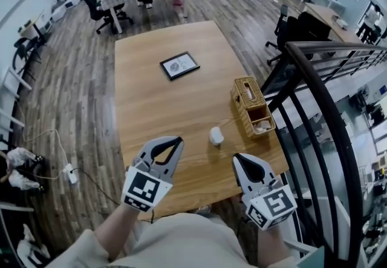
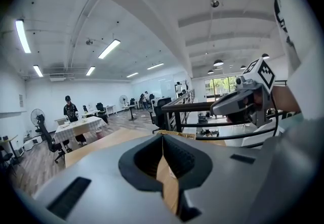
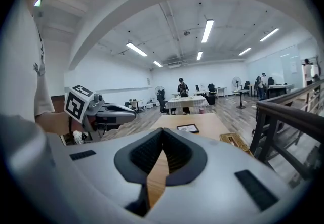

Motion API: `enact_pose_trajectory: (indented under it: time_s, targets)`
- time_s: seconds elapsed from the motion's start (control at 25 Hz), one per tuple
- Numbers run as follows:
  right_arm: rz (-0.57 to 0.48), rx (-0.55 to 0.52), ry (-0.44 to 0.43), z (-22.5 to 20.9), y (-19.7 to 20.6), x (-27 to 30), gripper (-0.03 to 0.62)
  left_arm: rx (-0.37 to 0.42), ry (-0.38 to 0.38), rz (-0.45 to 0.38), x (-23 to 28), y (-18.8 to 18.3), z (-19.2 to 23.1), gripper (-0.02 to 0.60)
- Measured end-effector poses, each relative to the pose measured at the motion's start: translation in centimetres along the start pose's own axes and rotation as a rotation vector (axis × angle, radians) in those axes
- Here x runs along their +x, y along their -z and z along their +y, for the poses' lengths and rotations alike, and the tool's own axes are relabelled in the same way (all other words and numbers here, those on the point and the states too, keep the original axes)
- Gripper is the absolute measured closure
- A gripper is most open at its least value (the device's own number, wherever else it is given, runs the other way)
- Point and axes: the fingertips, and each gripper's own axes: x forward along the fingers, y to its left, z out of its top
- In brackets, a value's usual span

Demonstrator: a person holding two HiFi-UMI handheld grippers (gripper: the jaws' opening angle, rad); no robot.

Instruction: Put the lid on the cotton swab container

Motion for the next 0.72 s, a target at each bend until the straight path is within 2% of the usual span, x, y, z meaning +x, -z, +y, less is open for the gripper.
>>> enact_pose_trajectory:
  time_s: [0.24, 0.44, 0.72]
  targets:
    - [-0.017, -0.027, -0.035, 2.8, -1.3, -2.0, 0.568, 0.017, 0.003, -0.019, -2.2, -1.2, -1.4, 0.558]
    - [-0.038, 0.014, -0.022, 2.5, -0.9, -2.5, 0.568, 0.033, -0.014, -0.023, -3.4, -1.2, -1.6, 0.558]
    - [-0.022, 0.003, -0.004, 2.4, -0.6, -2.4, 0.568, 0.033, -0.032, -0.028, -4.2, -1.0, -1.2, 0.558]
